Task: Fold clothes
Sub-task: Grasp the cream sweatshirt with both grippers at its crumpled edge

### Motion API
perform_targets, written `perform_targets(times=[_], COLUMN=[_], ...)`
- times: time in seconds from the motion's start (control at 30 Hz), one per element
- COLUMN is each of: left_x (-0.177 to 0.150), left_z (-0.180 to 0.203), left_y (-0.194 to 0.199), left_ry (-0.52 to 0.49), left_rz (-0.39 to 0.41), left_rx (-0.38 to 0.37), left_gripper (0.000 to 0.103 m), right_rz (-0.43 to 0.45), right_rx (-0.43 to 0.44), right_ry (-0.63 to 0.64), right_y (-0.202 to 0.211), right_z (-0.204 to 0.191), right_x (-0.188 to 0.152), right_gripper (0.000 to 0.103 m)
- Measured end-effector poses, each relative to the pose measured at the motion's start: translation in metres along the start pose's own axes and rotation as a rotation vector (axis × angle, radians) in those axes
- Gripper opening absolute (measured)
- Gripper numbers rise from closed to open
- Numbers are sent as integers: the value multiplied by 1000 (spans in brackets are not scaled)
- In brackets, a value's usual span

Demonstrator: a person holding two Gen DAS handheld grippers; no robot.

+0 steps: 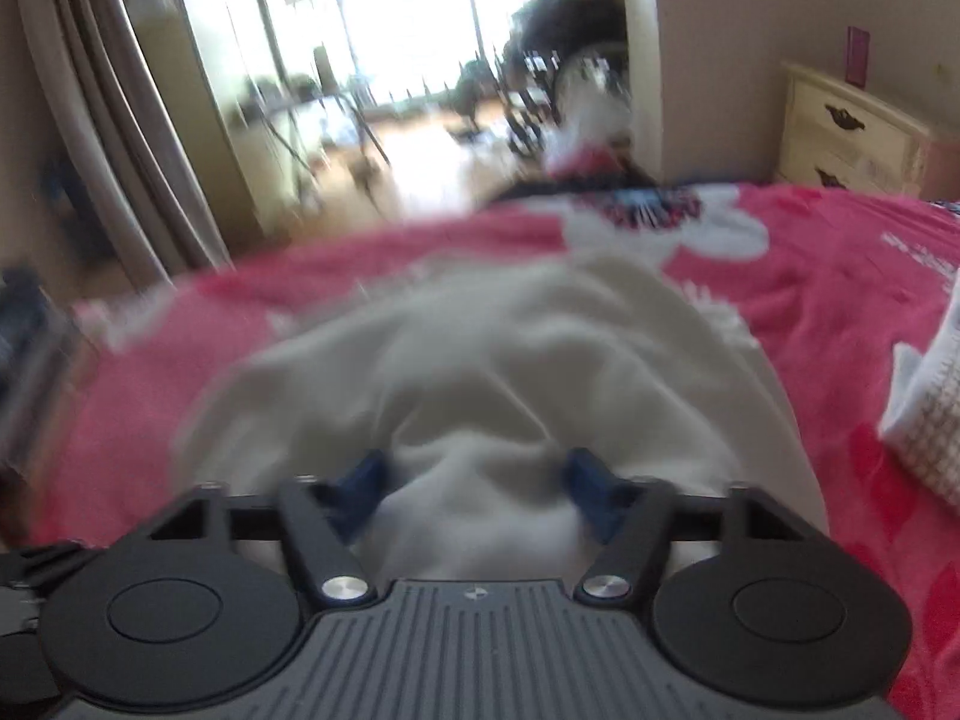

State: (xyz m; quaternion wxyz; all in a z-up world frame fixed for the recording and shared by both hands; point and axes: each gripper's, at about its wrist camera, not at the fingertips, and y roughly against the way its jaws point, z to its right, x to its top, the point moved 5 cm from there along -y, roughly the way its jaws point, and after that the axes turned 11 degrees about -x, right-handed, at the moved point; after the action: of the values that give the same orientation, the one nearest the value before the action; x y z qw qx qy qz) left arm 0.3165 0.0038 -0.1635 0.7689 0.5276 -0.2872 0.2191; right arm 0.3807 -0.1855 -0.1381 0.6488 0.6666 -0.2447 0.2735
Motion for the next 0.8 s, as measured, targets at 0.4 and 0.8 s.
perform_targets(times=[0.4, 0.8], left_x=[-33, -163], left_z=[53, 100], left_y=[77, 166], left_ry=[-224, -458], left_rz=[42, -176], left_rx=[-164, -441], left_gripper=[8, 8], right_rz=[50, -114], right_rx=[118, 290], right_ry=[18, 36], right_y=[106, 241], right_z=[14, 27], right_x=[-37, -189], right_gripper=[7, 5])
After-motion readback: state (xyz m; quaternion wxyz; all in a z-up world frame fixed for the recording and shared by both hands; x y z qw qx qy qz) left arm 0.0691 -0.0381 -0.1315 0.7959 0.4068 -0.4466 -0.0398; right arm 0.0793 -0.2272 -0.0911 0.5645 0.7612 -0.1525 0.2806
